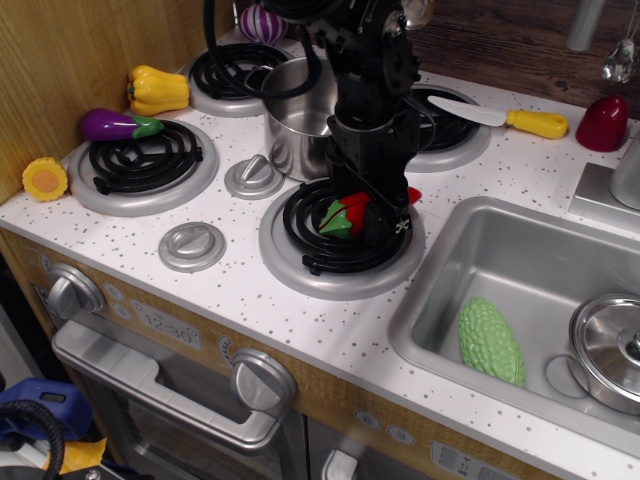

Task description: Put pepper in pot or pan

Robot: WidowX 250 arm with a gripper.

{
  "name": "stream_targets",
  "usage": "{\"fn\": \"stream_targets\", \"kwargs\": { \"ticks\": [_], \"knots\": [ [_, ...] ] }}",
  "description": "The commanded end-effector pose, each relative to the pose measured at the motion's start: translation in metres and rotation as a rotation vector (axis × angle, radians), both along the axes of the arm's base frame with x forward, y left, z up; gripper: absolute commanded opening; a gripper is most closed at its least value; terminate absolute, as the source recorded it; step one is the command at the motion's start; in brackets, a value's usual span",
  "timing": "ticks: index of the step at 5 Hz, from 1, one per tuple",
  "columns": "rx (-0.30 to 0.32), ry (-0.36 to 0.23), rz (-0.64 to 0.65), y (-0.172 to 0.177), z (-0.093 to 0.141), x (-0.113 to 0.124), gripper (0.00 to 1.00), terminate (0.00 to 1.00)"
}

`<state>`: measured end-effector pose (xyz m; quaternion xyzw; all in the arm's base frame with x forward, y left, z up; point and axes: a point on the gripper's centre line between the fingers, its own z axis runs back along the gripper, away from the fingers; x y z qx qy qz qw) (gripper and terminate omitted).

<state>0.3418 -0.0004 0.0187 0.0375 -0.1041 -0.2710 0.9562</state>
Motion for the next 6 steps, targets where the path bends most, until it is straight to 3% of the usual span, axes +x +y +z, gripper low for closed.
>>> {"fn": "stream_targets", "kwargs": {
  "ticks": [1,3,4,6],
  "knots": [
    [0.028,-0.024,0.016,0.002,0.023,0.006,0.0,0.0],
    [0.219,0.045,-0.032,0.027,0.093,0.007,0.0,0.0],
    [0.264,0.026,-0.081,0.054,0.113,0.021,0.0,0.0],
    [0.341,-0.039,-0.159,0.103,0.121,0.046,0.0,0.0]
  ]
}}
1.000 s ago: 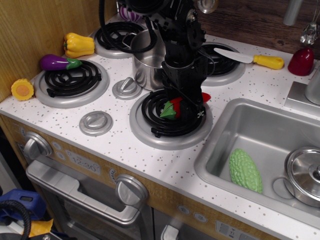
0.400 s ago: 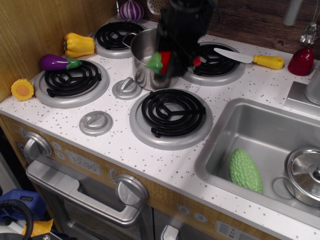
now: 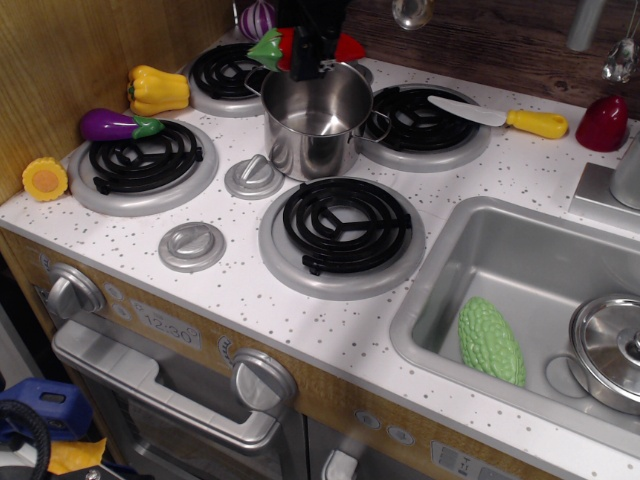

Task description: Put pepper in pot or pan

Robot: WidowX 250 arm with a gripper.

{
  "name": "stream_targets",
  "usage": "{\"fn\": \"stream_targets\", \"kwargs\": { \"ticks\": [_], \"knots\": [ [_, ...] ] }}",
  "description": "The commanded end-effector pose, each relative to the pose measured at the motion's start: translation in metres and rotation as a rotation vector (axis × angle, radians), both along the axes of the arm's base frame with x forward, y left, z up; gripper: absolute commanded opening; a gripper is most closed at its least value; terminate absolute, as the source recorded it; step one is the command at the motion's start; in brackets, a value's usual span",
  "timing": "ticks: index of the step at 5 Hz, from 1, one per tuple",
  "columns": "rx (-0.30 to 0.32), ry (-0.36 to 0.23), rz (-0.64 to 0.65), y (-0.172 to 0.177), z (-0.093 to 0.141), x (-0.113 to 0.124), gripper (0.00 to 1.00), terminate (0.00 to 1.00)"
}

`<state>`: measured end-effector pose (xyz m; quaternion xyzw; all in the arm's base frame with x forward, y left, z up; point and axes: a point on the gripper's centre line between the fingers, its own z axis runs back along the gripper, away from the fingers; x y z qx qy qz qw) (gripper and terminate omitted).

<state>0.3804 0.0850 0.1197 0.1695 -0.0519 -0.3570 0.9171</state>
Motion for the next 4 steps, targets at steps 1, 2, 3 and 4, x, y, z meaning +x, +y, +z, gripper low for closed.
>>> {"fn": "stream_targets", "kwargs": {
  "ticks": [1,2,3,4],
  "knots": [
    [-0.009,-0.085,-0.022,0.0286,0.0124,0.0116,1.0,0.0],
    [-0.019,-0.102,-0.023,0.0269,0.0037,0.012,1.0,0.0],
    [-0.019,-0.102,-0.023,0.0269,0.0037,0.012,1.0,0.0],
    [-0.019,-0.102,-0.023,0.0269,0.0037,0.012,1.0,1.0]
  ]
}}
